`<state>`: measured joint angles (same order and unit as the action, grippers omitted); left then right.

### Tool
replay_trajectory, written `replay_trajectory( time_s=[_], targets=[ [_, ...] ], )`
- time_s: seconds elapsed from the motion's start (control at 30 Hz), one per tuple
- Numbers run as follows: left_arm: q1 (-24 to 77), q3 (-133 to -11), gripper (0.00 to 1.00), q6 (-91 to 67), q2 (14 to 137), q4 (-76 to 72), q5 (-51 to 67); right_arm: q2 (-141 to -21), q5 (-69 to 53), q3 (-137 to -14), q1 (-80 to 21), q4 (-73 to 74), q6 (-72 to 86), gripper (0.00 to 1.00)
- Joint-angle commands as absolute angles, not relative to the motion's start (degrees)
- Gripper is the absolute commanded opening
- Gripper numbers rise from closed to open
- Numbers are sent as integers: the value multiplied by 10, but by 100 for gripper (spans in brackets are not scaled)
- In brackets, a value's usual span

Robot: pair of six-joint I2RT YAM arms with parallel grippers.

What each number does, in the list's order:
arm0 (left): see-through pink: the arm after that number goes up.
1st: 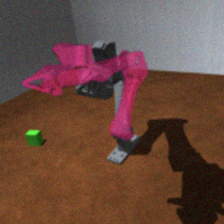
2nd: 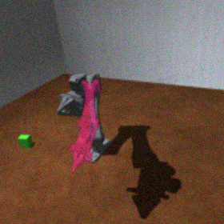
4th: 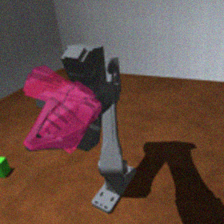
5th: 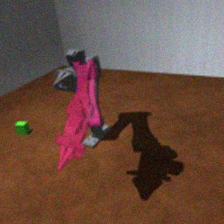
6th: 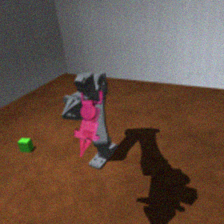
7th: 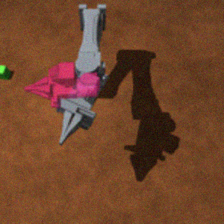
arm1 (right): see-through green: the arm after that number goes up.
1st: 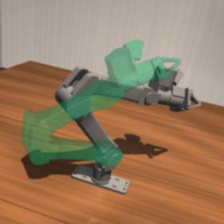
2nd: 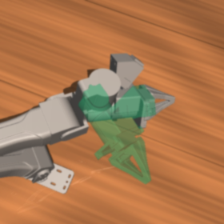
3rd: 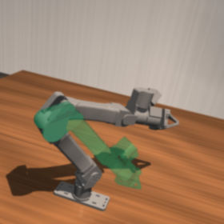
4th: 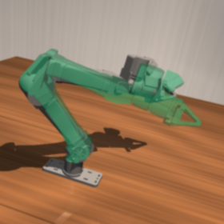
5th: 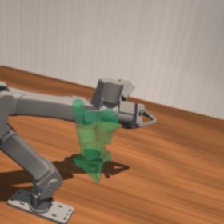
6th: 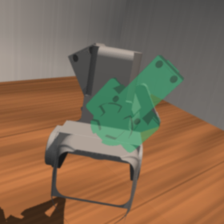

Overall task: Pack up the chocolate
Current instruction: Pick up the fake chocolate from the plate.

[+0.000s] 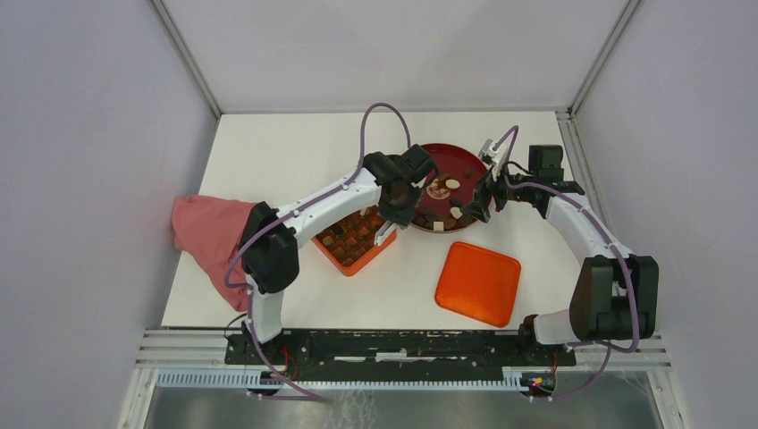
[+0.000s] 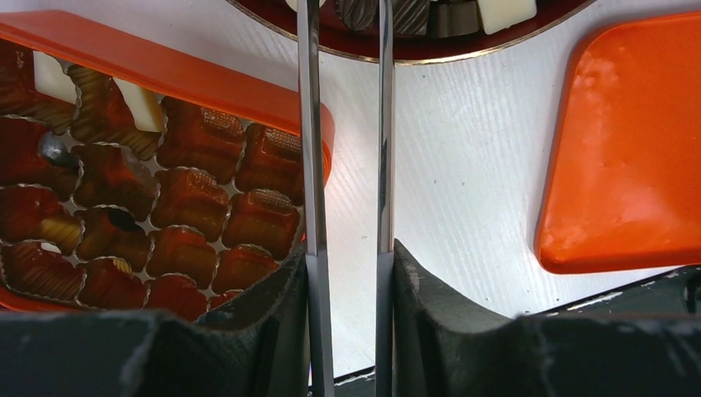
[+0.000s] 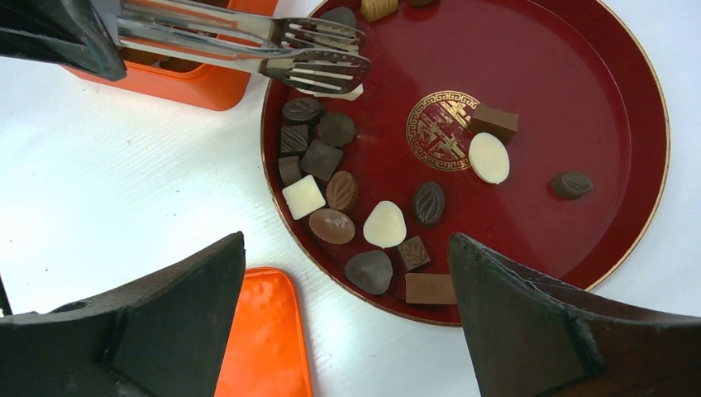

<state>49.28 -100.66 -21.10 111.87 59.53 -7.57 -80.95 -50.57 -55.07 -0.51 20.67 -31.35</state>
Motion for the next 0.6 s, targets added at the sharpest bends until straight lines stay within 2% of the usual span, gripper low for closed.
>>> replay_trajectory(
  time_s=[0.0,0.57],
  targets=[
    [496,-1017,2,-201,1058,559,-70,-793,-519,-563,-3,198,-319,98],
    [495,-936,2,-224,951,529,-44,-795,-521,-561,-4,197,-316,98]
  ],
)
